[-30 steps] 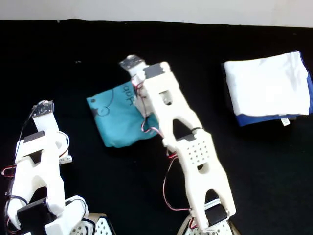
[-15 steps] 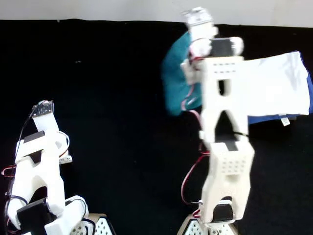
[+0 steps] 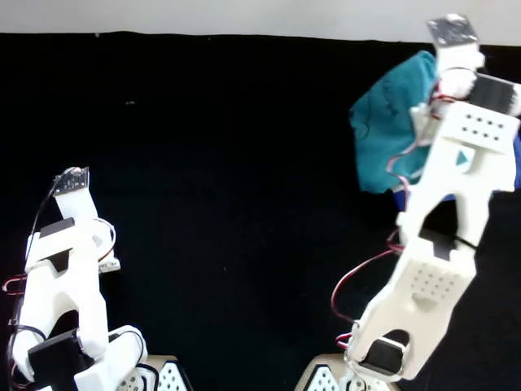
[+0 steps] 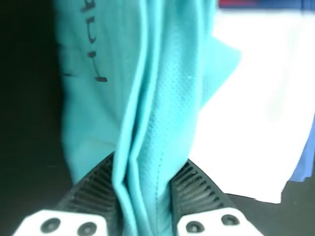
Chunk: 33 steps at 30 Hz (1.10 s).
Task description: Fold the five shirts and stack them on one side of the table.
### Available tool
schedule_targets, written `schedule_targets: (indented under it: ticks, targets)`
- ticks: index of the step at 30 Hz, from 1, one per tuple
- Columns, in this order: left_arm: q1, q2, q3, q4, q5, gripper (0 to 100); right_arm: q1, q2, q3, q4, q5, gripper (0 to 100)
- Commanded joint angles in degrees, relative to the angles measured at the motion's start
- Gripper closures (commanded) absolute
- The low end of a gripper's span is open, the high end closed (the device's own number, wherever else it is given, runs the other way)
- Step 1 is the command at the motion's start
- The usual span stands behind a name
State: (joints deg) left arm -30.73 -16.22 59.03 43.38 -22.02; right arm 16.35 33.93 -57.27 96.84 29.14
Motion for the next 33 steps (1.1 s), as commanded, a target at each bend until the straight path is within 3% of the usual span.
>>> schedule_targets:
  ticks: [1,7,12,18,25,33]
  targets:
    - [-0.40,0.66,-1.36,-0.44,-0.35,94,3.47,5.67,-2.95,-1.54,2.46,99.3]
    - [-0.40,0.66,-1.36,-0.44,-0.35,94,2.86,10.33,-8.66,0.57,2.46,99.3]
    - [-0.40,0.66,-1.36,-0.44,-0.35,94,0.04,5.93,-19.65,4.26,2.46,99.3]
    - [-0.40,0.66,-1.36,-0.44,-0.35,94,-1.01,-1.63,-20.26,4.26,2.73,99.3]
    - [-0.40,0.66,-1.36,-0.44,-0.35,94,5.58,1.10,-15.78,3.47,9.41,99.3]
    - [-0.40,0.66,-1.36,-0.44,-0.35,94,11.91,12.35,-11.03,-10.15,11.25,99.3]
